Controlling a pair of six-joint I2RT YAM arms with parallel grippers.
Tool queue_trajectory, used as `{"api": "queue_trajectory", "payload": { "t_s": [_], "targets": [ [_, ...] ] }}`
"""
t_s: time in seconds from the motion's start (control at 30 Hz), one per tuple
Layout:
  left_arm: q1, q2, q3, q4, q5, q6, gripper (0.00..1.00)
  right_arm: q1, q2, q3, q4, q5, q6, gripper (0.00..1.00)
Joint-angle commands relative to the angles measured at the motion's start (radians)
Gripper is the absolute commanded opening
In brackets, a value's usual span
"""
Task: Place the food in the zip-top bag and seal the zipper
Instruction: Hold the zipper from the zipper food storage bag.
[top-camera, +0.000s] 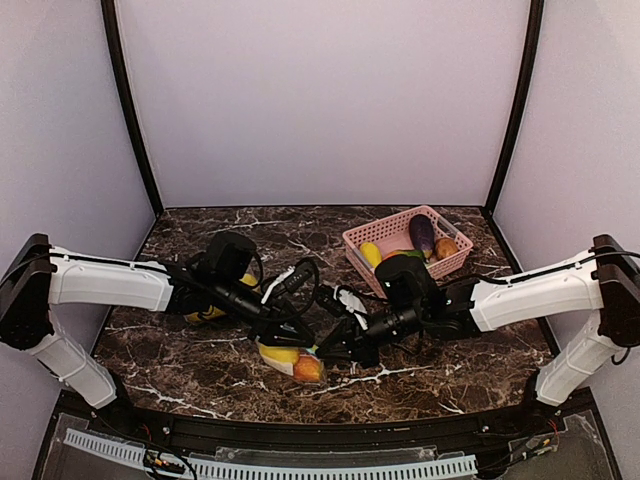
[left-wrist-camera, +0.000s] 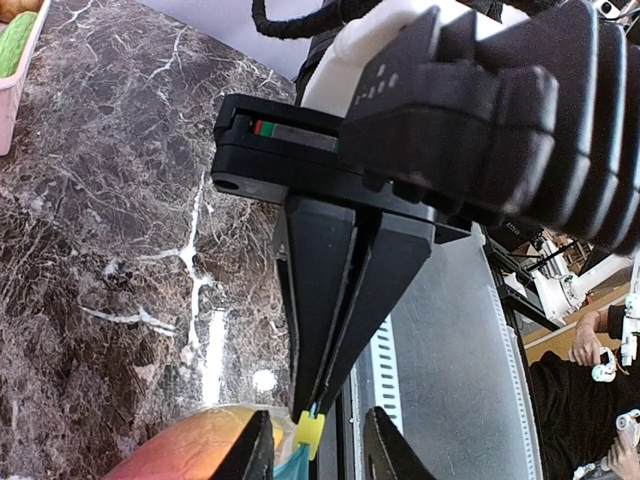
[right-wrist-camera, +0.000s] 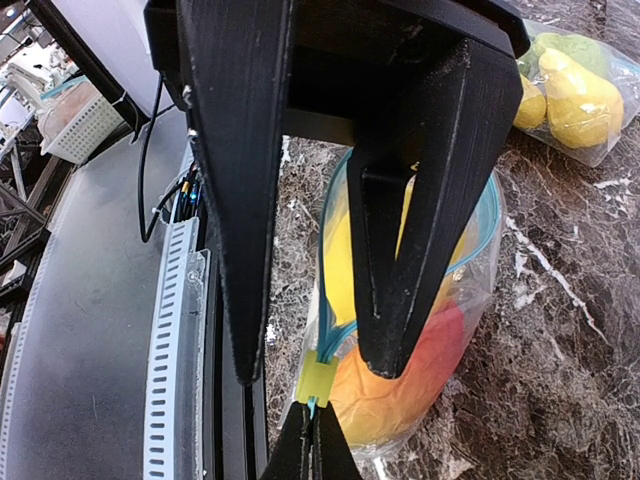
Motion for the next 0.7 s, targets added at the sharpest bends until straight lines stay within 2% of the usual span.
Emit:
{"api": "queue_trajectory", "payload": {
  "t_s": [0.0, 0.13, 0.3, 0.67],
  "targets": [
    [-0.007, 0.008, -0.002, -0.019, -0.006, 0.009, 0.31, -0.008, -0.022, -0.003, 0.044, -0.01, 0.008, 0.0],
    [-0.01, 0.016, 0.005, -0.026, -0.028, 0.011, 0.36, -0.009, -0.019, 0.0, 0.04, -0.016, 0.009, 0.0],
    [-0.022, 0.032, 0.019, -0.037, -0.035, 0.02, 0.36, -0.008, -0.016, 0.002, 0.038, -0.016, 0.01, 0.0],
    [-0.023, 0.027, 0.022, -0.049, -0.036, 0.024, 0.1, -0.01, -0.011, 0.0, 0.031, 0.0, 0.011, 0.0]
  ]
}}
